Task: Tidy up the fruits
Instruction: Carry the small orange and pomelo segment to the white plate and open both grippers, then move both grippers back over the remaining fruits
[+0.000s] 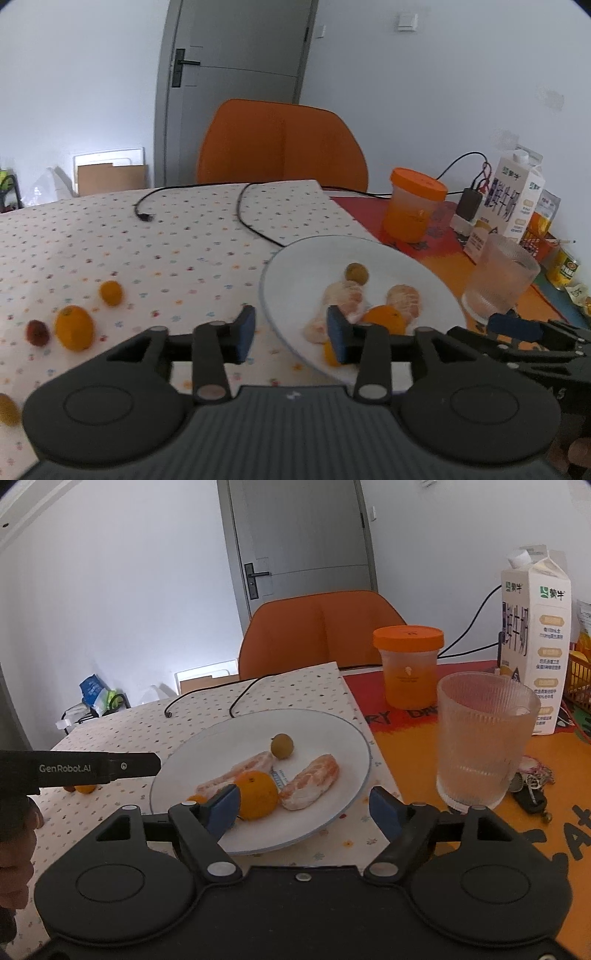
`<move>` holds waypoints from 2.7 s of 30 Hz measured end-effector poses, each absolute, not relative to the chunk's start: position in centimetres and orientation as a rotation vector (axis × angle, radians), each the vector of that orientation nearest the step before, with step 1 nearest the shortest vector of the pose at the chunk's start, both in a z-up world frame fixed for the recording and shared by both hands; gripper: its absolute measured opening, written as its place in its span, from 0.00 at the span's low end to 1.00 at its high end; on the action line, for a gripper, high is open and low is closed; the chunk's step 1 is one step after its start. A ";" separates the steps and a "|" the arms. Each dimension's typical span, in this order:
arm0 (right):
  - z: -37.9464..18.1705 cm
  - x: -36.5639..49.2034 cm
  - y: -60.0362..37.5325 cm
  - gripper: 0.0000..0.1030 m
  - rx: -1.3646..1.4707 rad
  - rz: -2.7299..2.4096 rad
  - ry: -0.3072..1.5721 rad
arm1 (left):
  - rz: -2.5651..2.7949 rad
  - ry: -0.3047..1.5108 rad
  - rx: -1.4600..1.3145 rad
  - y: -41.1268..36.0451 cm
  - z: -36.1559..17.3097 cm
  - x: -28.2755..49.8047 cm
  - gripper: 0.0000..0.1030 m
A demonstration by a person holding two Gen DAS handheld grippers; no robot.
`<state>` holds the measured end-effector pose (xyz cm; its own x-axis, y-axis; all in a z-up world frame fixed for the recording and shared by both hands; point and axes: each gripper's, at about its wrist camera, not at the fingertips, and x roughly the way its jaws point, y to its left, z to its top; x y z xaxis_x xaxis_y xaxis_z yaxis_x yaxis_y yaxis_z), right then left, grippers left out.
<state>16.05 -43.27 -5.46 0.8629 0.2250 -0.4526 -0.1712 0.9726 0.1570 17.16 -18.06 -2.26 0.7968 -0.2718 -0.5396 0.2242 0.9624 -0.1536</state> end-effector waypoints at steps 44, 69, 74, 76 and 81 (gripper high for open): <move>-4.2 13.5 -32.9 0.96 0.061 0.413 0.489 | -0.080 0.552 -0.164 -4.7 -1.9 8.0 0.81; -4.0 12.4 -28.7 1.00 0.052 0.496 0.534 | -0.059 0.558 -0.181 0.3 -2.2 5.2 0.99; -4.1 12.4 -28.4 1.00 0.058 0.506 0.542 | -0.038 0.573 -0.205 0.9 -2.4 5.4 0.99; -4.3 12.5 -28.2 1.00 0.056 0.508 0.548 | -0.035 0.570 -0.201 0.8 -2.4 5.6 0.99; -4.7 13.0 -28.1 1.00 0.068 0.510 0.563 | -0.015 0.575 -0.202 1.1 -2.9 6.1 0.99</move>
<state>13.03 -28.13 -4.75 0.7254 0.4803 -0.4931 -0.4436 0.8739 0.1986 6.08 1.11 -2.92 0.8397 -0.0699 -0.5386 -0.0425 0.9802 -0.1935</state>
